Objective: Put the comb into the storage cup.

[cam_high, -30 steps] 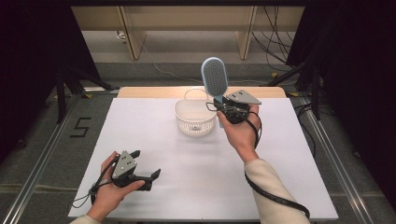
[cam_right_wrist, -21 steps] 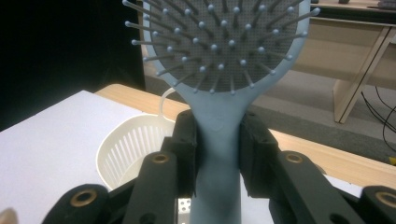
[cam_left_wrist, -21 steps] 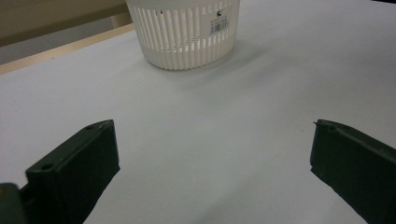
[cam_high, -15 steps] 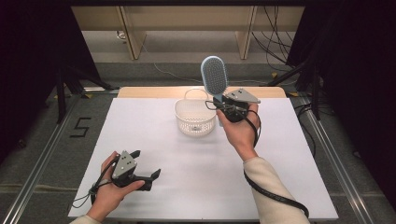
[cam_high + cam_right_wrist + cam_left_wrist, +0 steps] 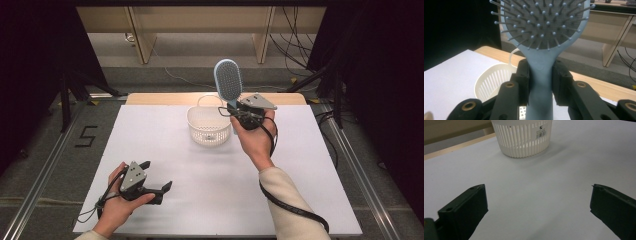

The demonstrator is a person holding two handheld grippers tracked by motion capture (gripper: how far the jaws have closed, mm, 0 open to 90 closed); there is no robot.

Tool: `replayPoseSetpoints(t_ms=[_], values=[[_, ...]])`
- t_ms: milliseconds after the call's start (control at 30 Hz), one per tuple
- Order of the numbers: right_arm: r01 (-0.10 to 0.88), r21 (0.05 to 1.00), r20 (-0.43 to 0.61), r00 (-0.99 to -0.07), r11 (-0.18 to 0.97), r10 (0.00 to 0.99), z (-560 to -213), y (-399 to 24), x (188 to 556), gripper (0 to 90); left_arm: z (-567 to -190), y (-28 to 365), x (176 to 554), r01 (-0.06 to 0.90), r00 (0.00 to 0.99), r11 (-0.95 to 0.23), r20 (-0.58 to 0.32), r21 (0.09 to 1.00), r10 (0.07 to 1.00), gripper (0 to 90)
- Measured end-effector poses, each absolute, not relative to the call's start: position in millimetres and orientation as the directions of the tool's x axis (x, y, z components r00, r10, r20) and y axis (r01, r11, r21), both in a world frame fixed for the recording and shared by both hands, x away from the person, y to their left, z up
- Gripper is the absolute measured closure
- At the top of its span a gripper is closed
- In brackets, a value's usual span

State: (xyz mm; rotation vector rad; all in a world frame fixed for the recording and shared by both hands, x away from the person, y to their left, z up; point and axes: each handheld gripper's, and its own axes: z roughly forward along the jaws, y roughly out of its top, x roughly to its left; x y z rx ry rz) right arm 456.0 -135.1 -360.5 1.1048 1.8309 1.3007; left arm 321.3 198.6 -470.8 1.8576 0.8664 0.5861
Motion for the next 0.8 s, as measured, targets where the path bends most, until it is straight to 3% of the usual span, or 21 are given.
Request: replayPoseSetpoints(t_ms=[800], values=[[0.264,0.951,-0.024,-0.449,0.159,0.893,-357.0,-130.5,461.7,70.6,-470.8,198.3,321.1,0.309,0.633,-0.279,0.022,0.909,0.774,0.6]])
